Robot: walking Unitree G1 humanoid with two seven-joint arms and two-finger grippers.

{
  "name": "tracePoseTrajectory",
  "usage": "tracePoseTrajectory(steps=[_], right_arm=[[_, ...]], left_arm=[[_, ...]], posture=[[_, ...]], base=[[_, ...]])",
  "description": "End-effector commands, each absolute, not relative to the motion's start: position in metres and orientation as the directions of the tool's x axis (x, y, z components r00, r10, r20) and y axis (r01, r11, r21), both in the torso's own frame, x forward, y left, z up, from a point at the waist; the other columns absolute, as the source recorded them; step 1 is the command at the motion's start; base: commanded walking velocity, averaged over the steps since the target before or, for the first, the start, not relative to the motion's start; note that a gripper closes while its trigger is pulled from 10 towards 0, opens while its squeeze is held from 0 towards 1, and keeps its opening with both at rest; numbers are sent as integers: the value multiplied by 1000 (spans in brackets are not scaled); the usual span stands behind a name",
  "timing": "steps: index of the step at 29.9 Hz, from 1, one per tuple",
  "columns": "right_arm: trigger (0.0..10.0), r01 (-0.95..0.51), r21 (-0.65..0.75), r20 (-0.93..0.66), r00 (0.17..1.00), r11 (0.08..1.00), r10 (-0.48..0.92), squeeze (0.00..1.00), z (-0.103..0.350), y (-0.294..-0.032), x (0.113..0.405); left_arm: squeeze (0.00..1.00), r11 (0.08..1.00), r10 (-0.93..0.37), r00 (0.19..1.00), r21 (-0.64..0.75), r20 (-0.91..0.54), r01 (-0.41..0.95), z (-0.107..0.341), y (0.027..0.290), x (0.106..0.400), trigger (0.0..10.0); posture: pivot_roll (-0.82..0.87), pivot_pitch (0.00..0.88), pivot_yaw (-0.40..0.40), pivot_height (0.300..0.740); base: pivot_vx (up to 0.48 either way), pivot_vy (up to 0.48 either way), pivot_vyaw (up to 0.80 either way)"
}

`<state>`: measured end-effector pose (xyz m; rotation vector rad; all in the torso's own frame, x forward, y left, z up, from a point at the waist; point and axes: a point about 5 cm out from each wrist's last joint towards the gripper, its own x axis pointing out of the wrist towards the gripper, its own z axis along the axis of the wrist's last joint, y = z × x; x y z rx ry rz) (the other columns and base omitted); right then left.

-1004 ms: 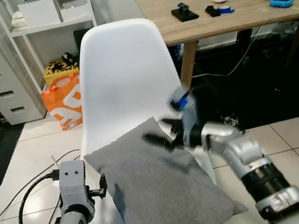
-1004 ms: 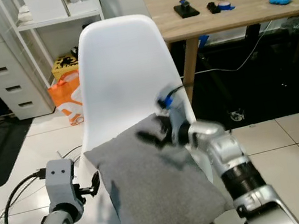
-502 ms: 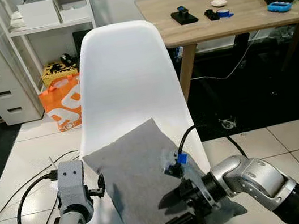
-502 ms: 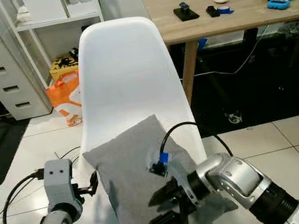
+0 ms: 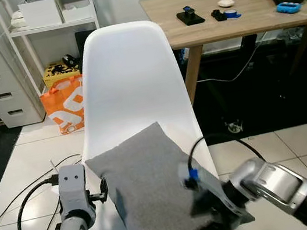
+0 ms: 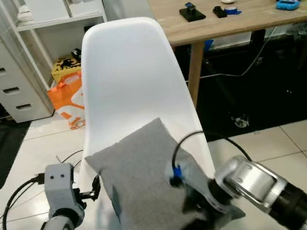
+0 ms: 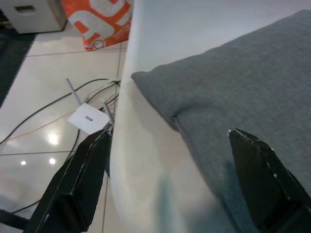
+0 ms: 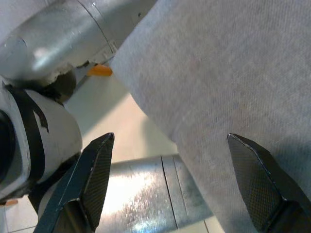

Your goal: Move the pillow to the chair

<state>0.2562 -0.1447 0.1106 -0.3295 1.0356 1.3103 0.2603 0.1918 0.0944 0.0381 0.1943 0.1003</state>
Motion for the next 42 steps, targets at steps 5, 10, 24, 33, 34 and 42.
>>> tracePoseTrajectory(steps=[5, 10, 24, 33, 34, 42], right_arm=[[10000, -895, 251, -862, -33, 368, 506, 0, 99, -168, 262], [10000, -870, 103, -916, 107, 483, 387, 0, 100, -193, 279], [10000, -821, -65, -943, 236, 568, 233, 0, 104, -216, 297], [10000, -788, -137, -946, 284, 600, 157, 0, 106, -227, 305], [10000, -769, -170, -942, 311, 616, 128, 0, 107, -232, 308], [10000, -714, -287, -923, 385, 638, 15, 0, 114, -251, 317]], left_arm=[[0, 992, 119, 970, 65, -213, -107, 90, 197, 257, 10000], [0, 992, 118, 970, 67, -211, -106, 91, 199, 257, 10000], [0, 992, 116, 973, 65, -201, -105, 92, 198, 258, 10000], [0, 992, 118, 973, 61, -198, -108, 92, 198, 258, 10000], [0, 992, 117, 973, 60, -198, -108, 92, 198, 257, 10000], [0, 992, 117, 973, 59, -197, -108, 92, 198, 257, 10000]], posture=[[-174, 67, -10, 561], [-176, 69, -7, 561], [-170, 50, -12, 561], [-173, 54, -13, 561], [-172, 54, -13, 561], [-172, 56, -14, 561]], base=[[0, 0, 0], [0, 0, 0], [0, 0, 0], [0, 0, 0], [0, 0, 0], [0, 0, 0]])
